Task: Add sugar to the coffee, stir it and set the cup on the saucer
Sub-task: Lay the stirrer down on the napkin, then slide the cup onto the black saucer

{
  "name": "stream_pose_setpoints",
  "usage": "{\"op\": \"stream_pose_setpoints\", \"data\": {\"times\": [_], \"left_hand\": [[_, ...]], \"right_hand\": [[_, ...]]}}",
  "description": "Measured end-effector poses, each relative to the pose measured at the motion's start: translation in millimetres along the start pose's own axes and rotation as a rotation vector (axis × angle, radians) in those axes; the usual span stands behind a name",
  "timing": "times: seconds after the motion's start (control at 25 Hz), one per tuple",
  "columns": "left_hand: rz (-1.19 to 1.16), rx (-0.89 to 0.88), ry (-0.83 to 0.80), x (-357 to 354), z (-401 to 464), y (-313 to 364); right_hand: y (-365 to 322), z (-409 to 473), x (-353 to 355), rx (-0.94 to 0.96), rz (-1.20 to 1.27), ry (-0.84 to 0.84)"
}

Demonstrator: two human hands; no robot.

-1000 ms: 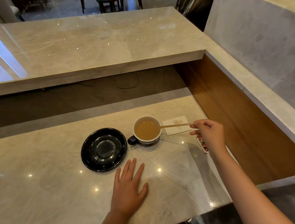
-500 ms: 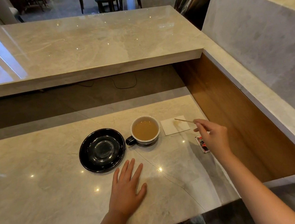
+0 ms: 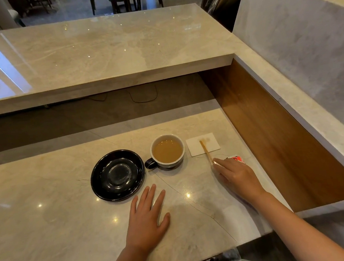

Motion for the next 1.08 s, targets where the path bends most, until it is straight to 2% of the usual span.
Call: {"op": "stream_pose_setpoints", "data": {"times": [0.2, 0.52, 0.68, 0.84, 0.92, 1.08], "left_hand": [[0.002, 0.005, -0.006, -1, 0, -1], [-0.014, -0.005, 0.011, 1, 0, 1], [-0.02, -0.006, 0.009, 1, -1, 2], [-0.024, -0.01, 0.034, 3, 0, 3], [-0.02, -0.001, 0.03, 3, -1, 1], [0.003, 0.02, 0.006, -2, 0, -3]], "right_hand": [[-3, -4, -7, 0.056, -0.049, -0.092], [0, -12, -18, -0.105, -0.02, -0.204], [-10, -1, -8, -0.205, 0.063, -0.165], [-46, 32, 0, -0.176, 0.134, -0.1], [-66, 55, -4, -0.177, 0.129, -0.18], [-91, 92, -30, -0.178, 0.048, -0.444]]}}
Point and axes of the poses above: each hand's wrist, its own z-axis towards the middle knuckle, its own x-axis out of the back of the hand, y = z × x, the point moved 6 cm from there along z, towards the middle knuckle, and after that the axes turned 13 degrees about -x, right-handed, at the moved point
